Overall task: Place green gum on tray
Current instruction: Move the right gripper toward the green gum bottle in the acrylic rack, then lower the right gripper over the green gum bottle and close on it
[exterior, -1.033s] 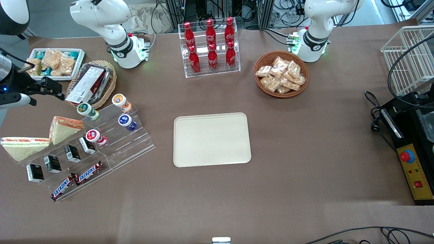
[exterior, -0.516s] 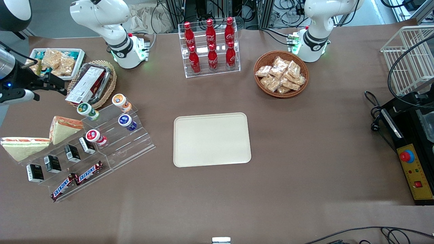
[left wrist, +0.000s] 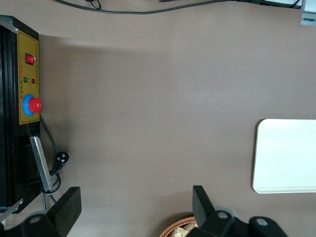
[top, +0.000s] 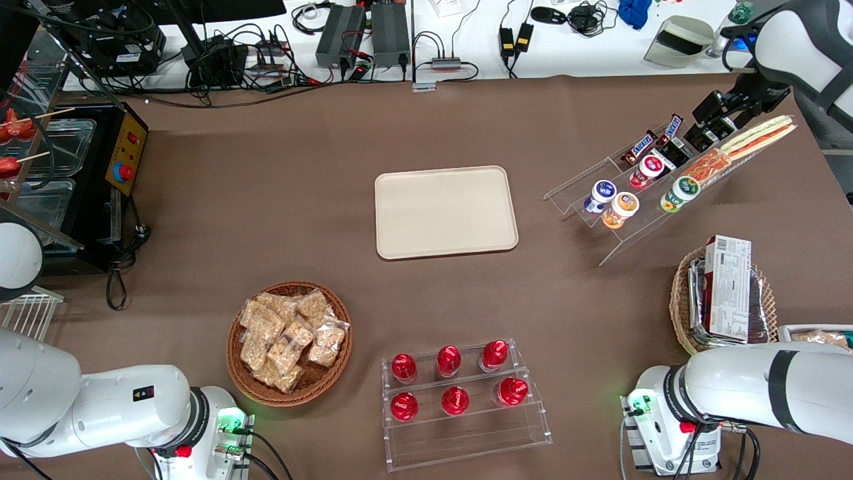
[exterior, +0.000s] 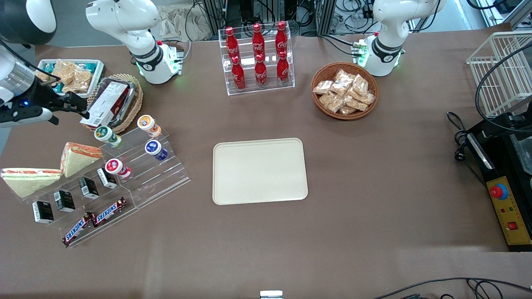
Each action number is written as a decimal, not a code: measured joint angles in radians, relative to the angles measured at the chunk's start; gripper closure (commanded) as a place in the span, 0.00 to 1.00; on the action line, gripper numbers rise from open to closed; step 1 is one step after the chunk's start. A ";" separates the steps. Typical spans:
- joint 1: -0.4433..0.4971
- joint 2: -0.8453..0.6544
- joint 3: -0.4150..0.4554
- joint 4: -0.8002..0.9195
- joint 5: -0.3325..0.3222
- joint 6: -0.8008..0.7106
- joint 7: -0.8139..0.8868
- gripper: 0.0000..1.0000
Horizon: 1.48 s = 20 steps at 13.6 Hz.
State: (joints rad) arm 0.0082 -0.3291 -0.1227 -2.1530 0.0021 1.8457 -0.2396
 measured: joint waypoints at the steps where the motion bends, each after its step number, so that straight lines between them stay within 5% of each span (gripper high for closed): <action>1: 0.000 -0.004 -0.008 -0.030 0.000 0.033 -0.011 0.01; 20: -0.001 0.058 -0.067 -0.341 -0.002 0.391 -0.035 0.02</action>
State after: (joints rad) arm 0.0073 -0.2714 -0.1894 -2.4942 -0.0003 2.2363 -0.2743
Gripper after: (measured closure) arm 0.009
